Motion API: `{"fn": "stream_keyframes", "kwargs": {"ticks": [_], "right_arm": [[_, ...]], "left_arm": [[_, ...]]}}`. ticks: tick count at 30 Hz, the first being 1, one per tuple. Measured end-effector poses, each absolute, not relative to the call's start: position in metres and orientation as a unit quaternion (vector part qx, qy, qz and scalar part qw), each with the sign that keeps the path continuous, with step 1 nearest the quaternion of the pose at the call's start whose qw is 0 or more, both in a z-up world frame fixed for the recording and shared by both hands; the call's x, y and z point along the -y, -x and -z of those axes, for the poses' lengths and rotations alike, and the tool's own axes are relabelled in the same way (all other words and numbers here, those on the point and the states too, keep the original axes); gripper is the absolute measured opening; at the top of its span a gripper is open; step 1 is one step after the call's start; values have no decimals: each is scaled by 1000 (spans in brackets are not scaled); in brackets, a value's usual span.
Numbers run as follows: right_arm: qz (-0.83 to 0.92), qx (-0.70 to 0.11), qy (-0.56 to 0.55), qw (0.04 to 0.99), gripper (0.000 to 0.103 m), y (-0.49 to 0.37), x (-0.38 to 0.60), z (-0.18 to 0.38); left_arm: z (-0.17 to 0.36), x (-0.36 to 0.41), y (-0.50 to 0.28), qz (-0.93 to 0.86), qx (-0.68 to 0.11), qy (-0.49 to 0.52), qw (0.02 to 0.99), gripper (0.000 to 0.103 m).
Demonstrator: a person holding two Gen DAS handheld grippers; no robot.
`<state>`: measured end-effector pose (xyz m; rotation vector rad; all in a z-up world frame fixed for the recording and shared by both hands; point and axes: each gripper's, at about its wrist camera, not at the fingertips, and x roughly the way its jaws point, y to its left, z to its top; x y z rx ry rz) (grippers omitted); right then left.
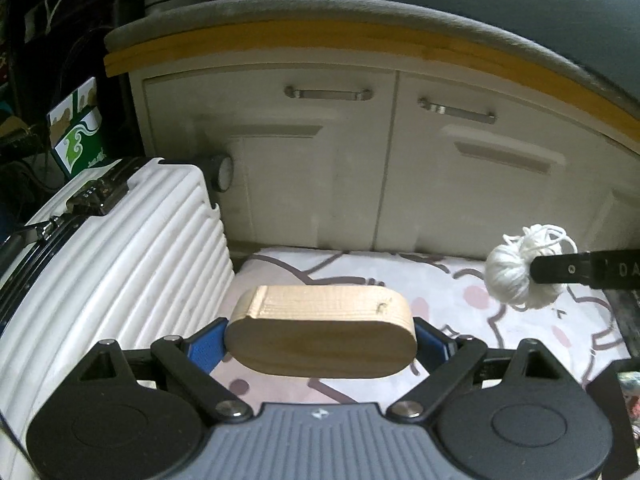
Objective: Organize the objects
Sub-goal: 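Carry the wooden block with the left tool while the right tool carries the yarn ball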
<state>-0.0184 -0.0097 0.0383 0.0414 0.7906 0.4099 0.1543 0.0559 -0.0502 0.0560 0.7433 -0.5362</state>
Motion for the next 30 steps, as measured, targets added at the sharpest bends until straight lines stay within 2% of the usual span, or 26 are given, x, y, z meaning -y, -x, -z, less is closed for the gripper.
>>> {"fn": "stream_keyframes", "kwargs": {"ticks": [16, 30], "right_arm": [[-176, -373, -36, 910, 23, 94, 84, -48], [-132, -377, -23, 916, 23, 128, 147, -45]], "left_arm": [[28, -19, -86, 300, -385, -53, 871, 93], [17, 27, -50, 337, -415, -31, 844, 93]]}}
